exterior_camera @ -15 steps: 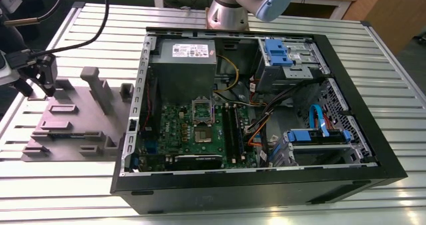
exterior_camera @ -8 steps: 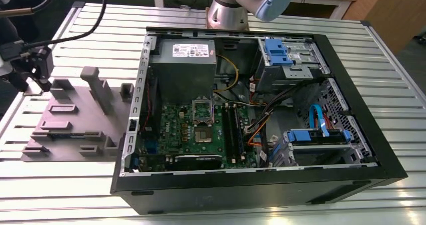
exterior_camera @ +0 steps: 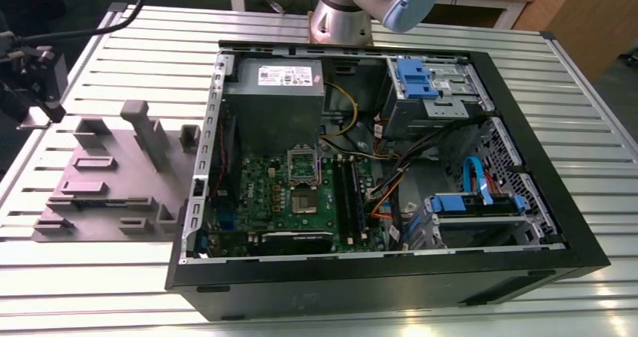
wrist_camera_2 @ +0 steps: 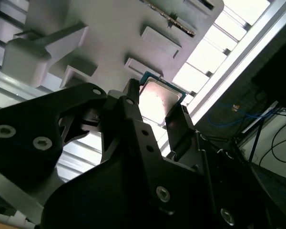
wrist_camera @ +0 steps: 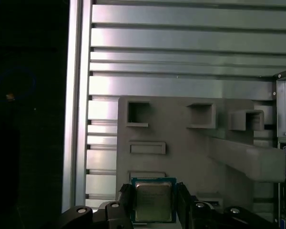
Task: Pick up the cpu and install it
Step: 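Pick up the cpu and move it towards the insertion slot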
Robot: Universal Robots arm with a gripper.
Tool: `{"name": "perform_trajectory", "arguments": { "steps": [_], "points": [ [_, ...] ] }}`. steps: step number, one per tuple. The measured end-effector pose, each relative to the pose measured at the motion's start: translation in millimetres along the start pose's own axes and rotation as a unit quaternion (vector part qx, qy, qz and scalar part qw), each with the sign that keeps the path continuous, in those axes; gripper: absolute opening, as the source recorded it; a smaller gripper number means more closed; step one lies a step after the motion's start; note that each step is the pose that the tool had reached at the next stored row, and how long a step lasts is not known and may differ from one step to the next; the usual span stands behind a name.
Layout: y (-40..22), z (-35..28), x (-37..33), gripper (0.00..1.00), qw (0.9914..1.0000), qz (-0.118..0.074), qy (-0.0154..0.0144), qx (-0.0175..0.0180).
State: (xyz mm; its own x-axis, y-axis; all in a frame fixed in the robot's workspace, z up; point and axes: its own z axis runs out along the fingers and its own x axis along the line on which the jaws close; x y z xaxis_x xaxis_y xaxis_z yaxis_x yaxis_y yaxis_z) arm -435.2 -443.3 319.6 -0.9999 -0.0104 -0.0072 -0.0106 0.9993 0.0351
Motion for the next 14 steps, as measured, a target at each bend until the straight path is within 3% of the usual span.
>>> {"name": "perform_trajectory", "arguments": {
  "steps": [9, 14],
  "points": [
    [1.0, -29.4, -0.2, 0.47, 1.0, 0.0, -0.0001, -0.0001],
    [1.3, -38.1, -0.3, 0.47, 1.0, 0.0, 0.0, 0.0]
  ]
}}
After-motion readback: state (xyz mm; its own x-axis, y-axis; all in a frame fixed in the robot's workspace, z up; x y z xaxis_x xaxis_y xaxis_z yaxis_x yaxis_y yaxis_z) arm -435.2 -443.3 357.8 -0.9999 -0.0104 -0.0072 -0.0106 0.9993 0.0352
